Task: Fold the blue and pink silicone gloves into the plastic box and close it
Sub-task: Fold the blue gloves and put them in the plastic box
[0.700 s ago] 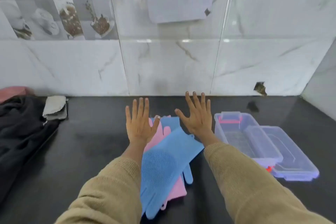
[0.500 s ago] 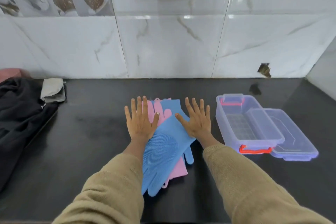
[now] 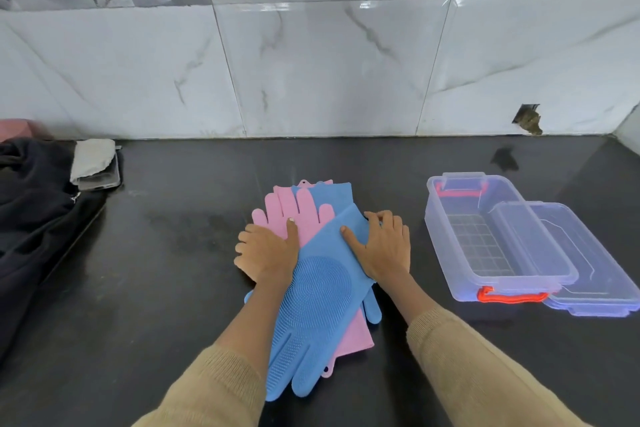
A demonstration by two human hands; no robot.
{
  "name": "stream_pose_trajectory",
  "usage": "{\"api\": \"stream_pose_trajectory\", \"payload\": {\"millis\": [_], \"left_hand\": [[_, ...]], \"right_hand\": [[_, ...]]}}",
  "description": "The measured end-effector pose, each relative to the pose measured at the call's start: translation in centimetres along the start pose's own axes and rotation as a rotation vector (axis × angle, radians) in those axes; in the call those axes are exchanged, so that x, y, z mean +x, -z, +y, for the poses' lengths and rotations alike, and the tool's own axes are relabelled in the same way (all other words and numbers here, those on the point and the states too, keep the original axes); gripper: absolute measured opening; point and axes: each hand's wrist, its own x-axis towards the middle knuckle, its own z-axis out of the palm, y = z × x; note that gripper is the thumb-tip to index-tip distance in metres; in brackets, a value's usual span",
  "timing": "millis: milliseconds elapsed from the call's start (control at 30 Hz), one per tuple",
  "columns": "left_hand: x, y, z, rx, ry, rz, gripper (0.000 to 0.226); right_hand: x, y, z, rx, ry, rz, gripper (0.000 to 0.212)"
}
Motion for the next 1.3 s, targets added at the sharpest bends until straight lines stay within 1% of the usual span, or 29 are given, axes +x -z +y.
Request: {"api": "stream_pose_trajectory", "payload": {"millis": [100, 200, 267, 333, 400, 467, 533, 567, 633, 667, 700, 767, 833, 900, 1000, 1067, 1200, 1300], "left_hand": [[0.4, -0.3, -0.1, 0.009, -0.057, 0.008, 0.066], [0.4, -0.4, -0.3, -0.036, -0.123, 0.028, 0.06], [0.3, -0.3, -0.3, -0.102, -0.158, 0.025, 0.056], [0.5, 0.1, -0.2, -0.226, -0.11, -0.016, 0.055], [0.7, 0.6, -0.1, -0.395, 0.023, -0.111, 0.064], [1.0, 1.4, 0.0, -0.542, 0.153, -0.243, 0.077], [1.2, 2.3, 0.2, -0.608, 0.203, -0.406, 0.084], [1.3, 2.6, 0.2, -0.626, 0.188, -0.48, 0.081], [1.2, 2.9, 0.5, -0.628, 0.073, -0.57, 0.056], [1.1, 2.9, 0.5, -0.592, -0.018, -0.58, 0.046], [1.1, 2.7, 0.5, -0.539, -0.107, -0.57, 0.043], [1.2, 2.4, 0.2, -0.456, -0.201, -0.499, 0.047], [1.4, 2.3, -0.3, -0.508, -0.207, -0.474, 0.049], [1.6, 2.2, -0.9, -0.624, -0.196, -0.512, 0.052], [2.0, 2.8, -2.0, -0.677, -0.198, -0.544, 0.064], [2.8, 3.5, -3.3, -0.668, -0.194, -0.553, 0.066], [5.3, 6.1, -7.2, -0.577, -0.218, -0.509, 0.05], [7.3, 8.3, -11.1, -0.488, -0.177, -0.473, 0.046]], "right_hand": [[0.1, 0.2, -0.2, 0.014, -0.006, 0.011, 0.066], [0.1, 0.2, -0.2, -0.026, 0.015, 0.01, 0.061], [0.1, 0.2, -0.1, -0.031, 0.025, 0.02, 0.056], [0.0, 0.2, -0.2, -0.02, 0.039, 0.027, 0.052], [-0.1, 0.3, -0.3, 0.026, 0.042, 0.025, 0.049], [-0.1, 0.4, -0.5, 0.08, 0.038, 0.028, 0.048], [-0.1, 0.6, -0.7, 0.089, 0.042, 0.011, 0.049], [0.1, 0.7, -0.8, 0.068, 0.048, -0.008, 0.051], [0.4, 0.8, -1.1, 0.022, 0.049, -0.057, 0.053], [0.5, 0.8, -1.2, 0.017, 0.042, -0.083, 0.052], [0.6, 0.8, -1.4, 0.02, 0.033, -0.105, 0.051], [0.7, 0.7, -1.7, 0.029, 0.022, -0.13, 0.048], [0.8, 0.7, -1.9, 0.038, 0.017, -0.133, 0.045], [0.8, 0.5, -2.3, 0.045, 0.025, -0.129, 0.042], [0.8, 0.1, -3.5, 0.062, 0.053, -0.13, 0.039], [0.6, -0.3, -5.1, 0.082, 0.079, -0.151, 0.037], [0.2, -1.7, -9.9, 0.125, 0.142, -0.205, 0.036], [-0.8, -3.1, -14.5, 0.155, 0.207, -0.233, 0.037]]}}
